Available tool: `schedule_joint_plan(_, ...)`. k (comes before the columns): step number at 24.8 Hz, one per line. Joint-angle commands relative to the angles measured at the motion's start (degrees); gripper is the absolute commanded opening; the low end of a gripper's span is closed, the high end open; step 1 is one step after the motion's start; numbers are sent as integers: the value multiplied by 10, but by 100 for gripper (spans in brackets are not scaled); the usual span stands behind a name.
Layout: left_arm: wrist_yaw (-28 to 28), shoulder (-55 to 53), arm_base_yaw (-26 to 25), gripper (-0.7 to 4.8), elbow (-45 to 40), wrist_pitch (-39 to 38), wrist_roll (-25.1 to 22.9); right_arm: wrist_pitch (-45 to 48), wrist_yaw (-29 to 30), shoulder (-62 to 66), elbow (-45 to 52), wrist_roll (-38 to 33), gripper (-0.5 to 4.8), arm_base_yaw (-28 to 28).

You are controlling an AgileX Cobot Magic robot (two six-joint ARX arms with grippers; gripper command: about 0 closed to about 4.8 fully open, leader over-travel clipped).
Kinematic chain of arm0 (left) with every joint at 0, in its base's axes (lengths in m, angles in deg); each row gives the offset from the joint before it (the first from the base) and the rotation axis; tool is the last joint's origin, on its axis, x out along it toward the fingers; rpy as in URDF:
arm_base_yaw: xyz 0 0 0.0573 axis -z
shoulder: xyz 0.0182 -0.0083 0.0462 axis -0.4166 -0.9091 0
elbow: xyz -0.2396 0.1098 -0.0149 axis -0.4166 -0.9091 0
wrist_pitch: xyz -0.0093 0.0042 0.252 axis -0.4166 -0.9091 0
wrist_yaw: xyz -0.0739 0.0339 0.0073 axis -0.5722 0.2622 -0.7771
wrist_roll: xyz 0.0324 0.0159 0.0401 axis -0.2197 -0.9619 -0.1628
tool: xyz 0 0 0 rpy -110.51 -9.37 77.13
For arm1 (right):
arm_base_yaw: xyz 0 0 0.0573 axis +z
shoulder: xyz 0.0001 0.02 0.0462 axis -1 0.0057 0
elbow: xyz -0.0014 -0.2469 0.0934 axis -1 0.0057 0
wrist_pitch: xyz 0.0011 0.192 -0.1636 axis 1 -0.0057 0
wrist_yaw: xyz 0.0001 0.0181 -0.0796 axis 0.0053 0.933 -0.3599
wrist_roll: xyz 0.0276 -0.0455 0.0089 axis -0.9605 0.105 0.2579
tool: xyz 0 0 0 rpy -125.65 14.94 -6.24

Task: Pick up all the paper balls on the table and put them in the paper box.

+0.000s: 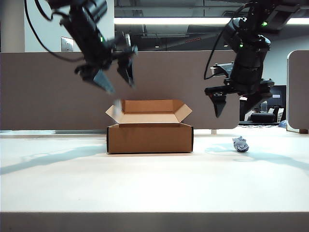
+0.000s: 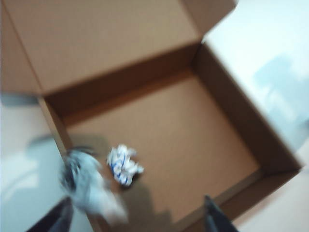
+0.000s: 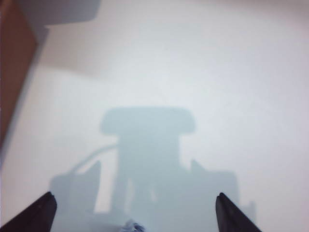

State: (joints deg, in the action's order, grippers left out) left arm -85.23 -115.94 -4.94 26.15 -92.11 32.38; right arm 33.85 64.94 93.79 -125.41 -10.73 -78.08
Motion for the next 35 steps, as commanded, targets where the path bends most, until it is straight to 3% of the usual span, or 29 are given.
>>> schedule_joint_plan(1,1,-15,0,292,1,-26,1,1,2,0,-3,2,471,-4)
schedule_joint_plan(3,1,-16,1,292,2,-36,1,-2,1,11,-3,2,467,-4)
schedule_joint_plan(6,-14,-11,0,292,5,-32,1,-14,1,35,-3,2,420,-6)
schedule_joint_plan(10,-11,-1,0,292,5,-21,0,-12,-1,41,-3,2,420,-6)
schedule_joint_plan(13,26,1,0,292,5,-9,0,-16,-4,42,-3,2,421,-16)
schedule_joint_plan(20,27,1,0,292,5,-12,0,-43,6,42,-3,-14,420,-47)
schedule_joint_plan(29,25,1,0,291,5,-26,0,-92,94,42,-3,-35,417,-61)
schedule_joint_plan(33,26,1,0,291,5,-30,0,-126,94,42,-3,-35,416,-57)
schedule_joint_plan(35,26,1,0,291,5,-30,0,-126,91,42,-3,-35,372,-57)
